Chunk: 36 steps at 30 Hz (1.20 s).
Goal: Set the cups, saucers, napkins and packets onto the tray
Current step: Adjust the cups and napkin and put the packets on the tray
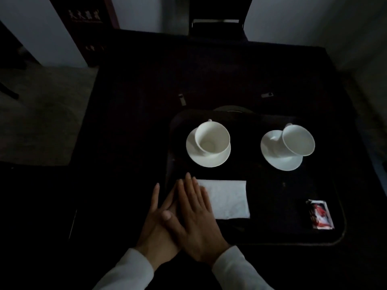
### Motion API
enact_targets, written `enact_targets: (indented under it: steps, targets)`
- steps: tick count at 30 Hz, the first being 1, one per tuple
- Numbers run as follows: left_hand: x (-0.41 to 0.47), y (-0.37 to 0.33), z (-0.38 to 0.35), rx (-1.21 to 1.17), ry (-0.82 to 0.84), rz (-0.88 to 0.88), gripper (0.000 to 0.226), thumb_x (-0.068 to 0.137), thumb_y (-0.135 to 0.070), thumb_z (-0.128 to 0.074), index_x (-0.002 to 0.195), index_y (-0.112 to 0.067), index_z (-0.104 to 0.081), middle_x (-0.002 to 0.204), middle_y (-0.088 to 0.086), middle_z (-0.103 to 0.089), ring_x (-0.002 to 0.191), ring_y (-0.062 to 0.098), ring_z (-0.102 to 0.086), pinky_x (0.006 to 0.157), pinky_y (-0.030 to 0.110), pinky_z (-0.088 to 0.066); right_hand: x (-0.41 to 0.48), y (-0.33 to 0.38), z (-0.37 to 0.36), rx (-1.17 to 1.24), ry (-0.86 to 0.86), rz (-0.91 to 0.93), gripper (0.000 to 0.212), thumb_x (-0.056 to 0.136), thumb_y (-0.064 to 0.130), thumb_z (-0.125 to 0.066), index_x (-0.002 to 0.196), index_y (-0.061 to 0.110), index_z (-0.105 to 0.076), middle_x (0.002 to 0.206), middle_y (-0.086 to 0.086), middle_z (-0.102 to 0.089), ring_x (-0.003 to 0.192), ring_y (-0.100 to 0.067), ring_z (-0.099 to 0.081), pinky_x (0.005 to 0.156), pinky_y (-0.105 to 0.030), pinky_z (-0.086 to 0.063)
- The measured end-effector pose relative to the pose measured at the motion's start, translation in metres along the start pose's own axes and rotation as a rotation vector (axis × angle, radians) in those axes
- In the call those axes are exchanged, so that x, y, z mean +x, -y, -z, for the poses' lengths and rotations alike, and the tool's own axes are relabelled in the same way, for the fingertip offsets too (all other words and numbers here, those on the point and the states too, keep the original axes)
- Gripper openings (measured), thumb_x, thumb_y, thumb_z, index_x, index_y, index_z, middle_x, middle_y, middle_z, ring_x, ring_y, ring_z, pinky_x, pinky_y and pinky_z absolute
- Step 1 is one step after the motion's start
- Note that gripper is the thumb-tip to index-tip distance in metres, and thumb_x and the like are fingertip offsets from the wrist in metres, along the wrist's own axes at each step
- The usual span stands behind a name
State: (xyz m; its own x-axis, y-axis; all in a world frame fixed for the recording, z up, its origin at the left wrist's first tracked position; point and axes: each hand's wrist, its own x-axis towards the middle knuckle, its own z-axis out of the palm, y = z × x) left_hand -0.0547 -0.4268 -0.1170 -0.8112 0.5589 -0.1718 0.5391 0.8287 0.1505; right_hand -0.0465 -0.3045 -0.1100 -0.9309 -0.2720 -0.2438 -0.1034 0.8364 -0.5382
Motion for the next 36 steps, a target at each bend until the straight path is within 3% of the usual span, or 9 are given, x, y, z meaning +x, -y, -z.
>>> enact_targets:
  steps: [4, 9, 12, 15, 18, 25, 28, 32, 36]
  targets:
    - [0.000, -0.002, 0.002, -0.068, 0.019, 0.102, 0.072, 0.092, -0.041, -0.036, 0.158, -0.016, -0.023, 0.167, 0.003, -0.016, 0.155, 0.023, -0.006, 0.116, 0.064, -0.012, -0.017, -0.041, 0.014, -0.276, 0.042, -0.117, 0.088, 0.089, 0.079, 0.004, 0.160, 0.027, 0.012, 0.164, 0.002, 0.027, 0.151, -0.016, 0.031, 0.124, -0.047, 0.014]
    - [-0.001, -0.003, 0.002, -0.113, -0.008, 0.120, 0.063, 0.099, -0.036, -0.034, 0.157, -0.012, -0.028, 0.168, 0.003, -0.015, 0.155, 0.021, -0.008, 0.116, 0.066, -0.020, -0.036, -0.082, 0.042, -0.333, 0.077, -0.358, 0.077, 0.090, 0.072, 0.005, 0.150, 0.031, 0.032, 0.161, 0.002, 0.037, 0.146, -0.018, 0.038, 0.123, -0.054, 0.013]
    - [0.000, -0.003, 0.002, -0.115, 0.005, 0.121, 0.063, 0.098, -0.036, -0.032, 0.157, -0.012, -0.029, 0.168, 0.003, -0.016, 0.155, 0.022, -0.009, 0.116, 0.066, -0.020, -0.037, -0.073, 0.046, -0.321, 0.046, -0.412, 0.081, 0.091, 0.071, 0.004, 0.154, 0.025, 0.027, 0.163, -0.003, 0.034, 0.148, -0.021, 0.034, 0.122, -0.057, 0.012]
    - [0.001, -0.003, 0.000, -0.104, 0.023, 0.109, 0.070, 0.091, -0.039, -0.043, 0.155, -0.013, -0.034, 0.166, 0.004, -0.023, 0.154, 0.024, -0.013, 0.115, 0.067, -0.020, -0.027, -0.039, 0.030, -0.268, -0.078, -0.247, 0.084, 0.095, 0.070, -0.005, 0.159, 0.018, 0.008, 0.165, -0.006, 0.022, 0.153, -0.024, 0.023, 0.123, -0.054, 0.012]
    - [0.002, -0.001, -0.003, -0.043, 0.047, 0.075, 0.079, 0.087, -0.053, -0.041, 0.156, -0.014, -0.031, 0.164, 0.006, -0.027, 0.153, 0.028, -0.018, 0.114, 0.066, -0.024, -0.015, -0.013, 0.002, -0.128, 0.003, -0.072, 0.088, 0.094, 0.076, -0.007, 0.161, 0.020, 0.006, 0.167, 0.003, 0.019, 0.152, -0.011, 0.025, 0.124, -0.048, 0.013]
    - [0.001, 0.000, -0.002, -0.105, 0.015, 0.103, 0.069, 0.094, -0.038, -0.034, 0.157, -0.011, -0.027, 0.169, 0.002, -0.013, 0.156, 0.021, -0.004, 0.117, 0.066, -0.016, -0.026, -0.061, 0.022, -0.284, -0.005, -0.318, 0.095, 0.083, 0.083, 0.000, 0.154, 0.024, 0.022, 0.165, 0.003, 0.027, 0.151, -0.015, 0.027, 0.123, -0.053, 0.010]
    - [0.003, -0.001, -0.001, -0.095, 0.055, 0.105, 0.073, 0.092, -0.042, -0.031, 0.159, -0.015, -0.023, 0.169, 0.001, -0.007, 0.156, 0.020, 0.001, 0.118, 0.066, -0.012, -0.018, -0.043, 0.021, -0.241, -0.036, -0.371, 0.105, 0.078, 0.087, 0.007, 0.158, 0.019, 0.017, 0.165, -0.002, 0.027, 0.151, -0.019, 0.028, 0.120, -0.058, 0.015]
    - [0.004, 0.000, -0.007, 0.038, 0.170, 0.065, 0.086, 0.084, -0.059, -0.009, 0.158, -0.021, 0.009, 0.167, 0.005, 0.010, 0.153, 0.025, 0.017, 0.116, 0.068, 0.003, -0.007, -0.009, -0.002, -0.137, 0.005, -0.047, 0.099, 0.089, 0.083, -0.010, 0.161, 0.017, 0.007, 0.167, 0.000, 0.021, 0.152, -0.013, 0.026, 0.123, -0.053, 0.013]
    - [0.002, 0.002, -0.004, -0.088, 0.059, 0.096, 0.076, 0.089, -0.042, -0.029, 0.159, -0.015, -0.019, 0.169, 0.002, -0.006, 0.156, 0.022, 0.000, 0.118, 0.066, -0.011, -0.020, -0.052, 0.019, -0.325, 0.027, -0.097, 0.098, 0.086, 0.082, -0.011, 0.162, 0.022, 0.003, 0.167, -0.001, 0.018, 0.153, -0.020, 0.022, 0.124, -0.053, 0.008]
